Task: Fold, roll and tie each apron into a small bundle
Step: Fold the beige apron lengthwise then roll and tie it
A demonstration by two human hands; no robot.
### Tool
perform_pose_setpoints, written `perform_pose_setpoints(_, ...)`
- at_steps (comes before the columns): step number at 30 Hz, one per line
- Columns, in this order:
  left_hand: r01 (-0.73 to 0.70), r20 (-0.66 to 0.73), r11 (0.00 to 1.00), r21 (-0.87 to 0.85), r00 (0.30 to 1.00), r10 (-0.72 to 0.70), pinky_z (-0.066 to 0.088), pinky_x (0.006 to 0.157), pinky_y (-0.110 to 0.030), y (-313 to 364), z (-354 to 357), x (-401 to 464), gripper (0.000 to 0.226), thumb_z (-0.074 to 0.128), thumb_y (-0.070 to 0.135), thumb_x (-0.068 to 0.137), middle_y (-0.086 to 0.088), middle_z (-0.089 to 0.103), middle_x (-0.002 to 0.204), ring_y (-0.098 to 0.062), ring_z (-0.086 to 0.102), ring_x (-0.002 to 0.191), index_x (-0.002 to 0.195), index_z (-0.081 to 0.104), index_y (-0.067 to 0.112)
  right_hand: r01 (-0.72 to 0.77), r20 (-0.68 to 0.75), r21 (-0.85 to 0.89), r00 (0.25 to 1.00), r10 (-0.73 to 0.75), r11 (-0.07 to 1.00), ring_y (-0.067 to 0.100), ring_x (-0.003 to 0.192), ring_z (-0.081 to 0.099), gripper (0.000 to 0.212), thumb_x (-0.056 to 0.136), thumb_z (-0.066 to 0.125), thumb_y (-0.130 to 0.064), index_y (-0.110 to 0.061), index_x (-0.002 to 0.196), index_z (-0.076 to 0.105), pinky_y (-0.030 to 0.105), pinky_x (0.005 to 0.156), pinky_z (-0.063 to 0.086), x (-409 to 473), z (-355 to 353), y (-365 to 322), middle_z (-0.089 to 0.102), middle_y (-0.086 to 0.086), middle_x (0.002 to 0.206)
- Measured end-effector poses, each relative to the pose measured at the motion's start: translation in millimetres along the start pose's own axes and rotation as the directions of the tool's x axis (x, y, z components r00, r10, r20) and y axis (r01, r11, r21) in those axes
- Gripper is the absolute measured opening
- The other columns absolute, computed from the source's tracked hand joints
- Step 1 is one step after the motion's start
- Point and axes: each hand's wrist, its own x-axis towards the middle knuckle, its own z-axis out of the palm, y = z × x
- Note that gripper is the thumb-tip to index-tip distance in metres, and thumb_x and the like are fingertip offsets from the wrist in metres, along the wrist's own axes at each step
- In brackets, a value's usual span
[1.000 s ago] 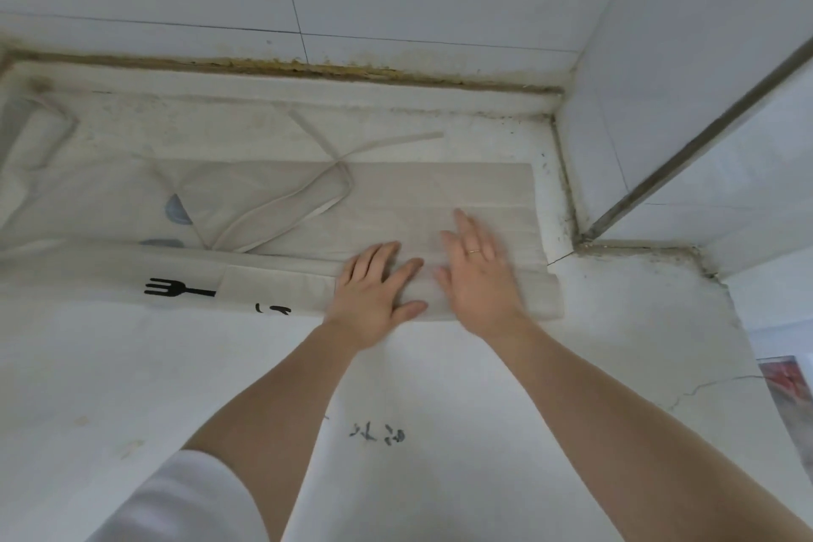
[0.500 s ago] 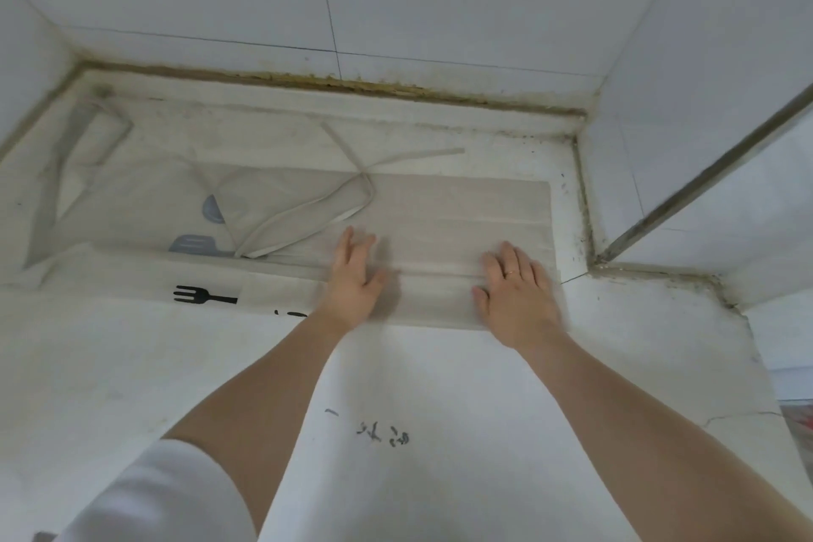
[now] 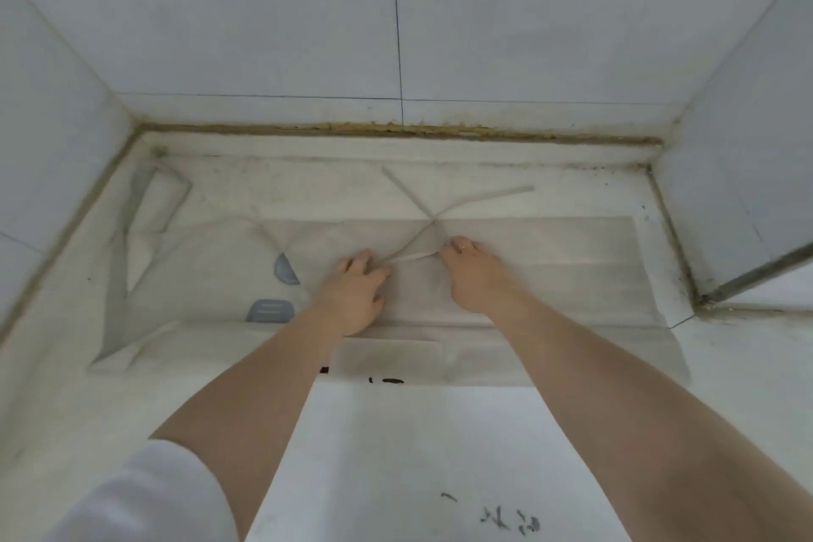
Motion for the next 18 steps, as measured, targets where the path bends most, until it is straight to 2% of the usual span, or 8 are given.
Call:
perform_pose_setpoints(4,-0.004,-0.081,0.991,-0.130,0.997,-0.006,0.033,0.106,-0.036,-17.2,-4.7,17.3,0.053,0.043,0.023,0.095,-0.009,0.023,0.148,-0.030,0.034,0.127,0.145,0.028,0.009,-0.080,0.052,0.024,0.996,0.079,0.997,0.030,0.139,0.023,0.062,0.093,0.038,-0.003,-0.026,0.148,0.021,0.045,0.105,0.036,27.6,-8.8,-14.9,0.011,0.006,0.155)
perform_pose_setpoints(8,-0.092,-0.195,0.874,-0.477,0.981,-0.003,0.035,0.095,-0.022,-27.7,-5.1,23.3,0.039,0.043,0.005,0.095,-0.016,0.048,0.129,-0.027,0.051,0.113,0.134,0.047,0.005,-0.105,0.072,0.091,0.992,0.099,0.990,0.036,0.126,0.045,0.062,0.092,0.042,-0.004,-0.021,0.148,0.021,0.042,0.100,0.041,48.6,-15.7,-18.4,0.010,0.008,0.154)
perform_pose_setpoints(11,-0.060,-0.183,0.614,-0.787,0.973,-0.139,0.043,0.073,-0.017,-30.2,-15.2,23.7,0.037,0.054,0.011,0.092,-0.009,0.063,0.099,-0.018,0.059,0.084,0.127,0.048,0.021,-0.105,0.017,0.025,0.994,0.105,0.994,0.036,0.115,0.051,0.051,0.091,0.049,-0.012,-0.016,0.139,0.033,0.042,0.090,0.044,66.8,-27.4,-23.2,0.034,0.012,0.136)
perform_pose_setpoints(13,0.023,-0.059,0.350,-0.936,0.973,-0.222,0.045,0.061,-0.013,-29.8,-24.5,24.6,0.047,0.062,0.014,0.088,-0.006,0.059,0.084,-0.013,0.057,0.068,0.125,0.037,0.029,-0.099,-0.001,-0.084,0.995,0.099,0.992,0.030,0.122,0.044,0.048,0.090,0.054,-0.022,-0.016,0.136,0.040,0.039,0.095,0.039,76.3,-34.2,-25.1,0.044,0.010,0.131)
perform_pose_setpoints(14,0.074,0.005,0.287,-0.955,0.972,-0.234,0.044,0.056,-0.012,-32.8,-28.7,25.1,0.046,0.064,0.014,0.087,-0.004,0.057,0.078,-0.011,0.054,0.063,0.123,0.039,0.026,-0.097,0.004,-0.125,0.995,0.098,0.987,0.029,0.124,0.041,0.047,0.090,0.055,-0.025,-0.016,0.134,0.043,0.037,0.098,0.036,81.2,-36.0,-26.6,0.047,0.008,0.131)
perform_pose_setpoints(15,0.108,0.038,0.288,-0.952,0.971,-0.237,0.042,0.053,-0.013,-34.5,-29.9,26.6,0.037,0.065,0.014,0.086,-0.002,0.056,0.074,-0.012,0.052,0.060,0.119,0.047,0.019,-0.101,0.013,-0.147,0.994,0.104,0.984,0.028,0.124,0.039,0.044,0.089,0.056,-0.025,-0.016,0.131,0.047,0.036,0.100,0.033,83.5,-35.7,-26.1,0.048,0.008,0.130)
perform_pose_setpoints(16,0.114,0.024,0.386,-0.915,0.973,-0.231,0.040,0.053,-0.016,-37.6,-30.0,28.7,0.025,0.064,0.015,0.086,-0.001,0.055,0.072,-0.014,0.052,0.062,0.110,0.057,0.012,-0.108,0.022,-0.159,0.993,0.113,0.981,0.028,0.124,0.038,0.040,0.089,0.055,-0.025,-0.017,0.128,0.051,0.036,0.100,0.031,85.2,-35.4,-26.2,0.048,0.007,0.129)
perform_pose_setpoints(18,0.083,-0.072,0.704,-0.706,0.980,-0.187,0.033,0.057,-0.024,-44.9,-27.0,29.9,0.010,0.060,0.017,0.087,-0.004,0.054,0.076,-0.020,0.054,0.073,0.086,0.063,0.007,-0.104,0.033,-0.167,0.993,0.111,0.980,0.029,0.122,0.039,0.033,0.090,0.052,-0.022,-0.018,0.123,0.055,0.036,0.099,0.032,83.2,-36.5,-28.2,0.048,0.008,0.127)
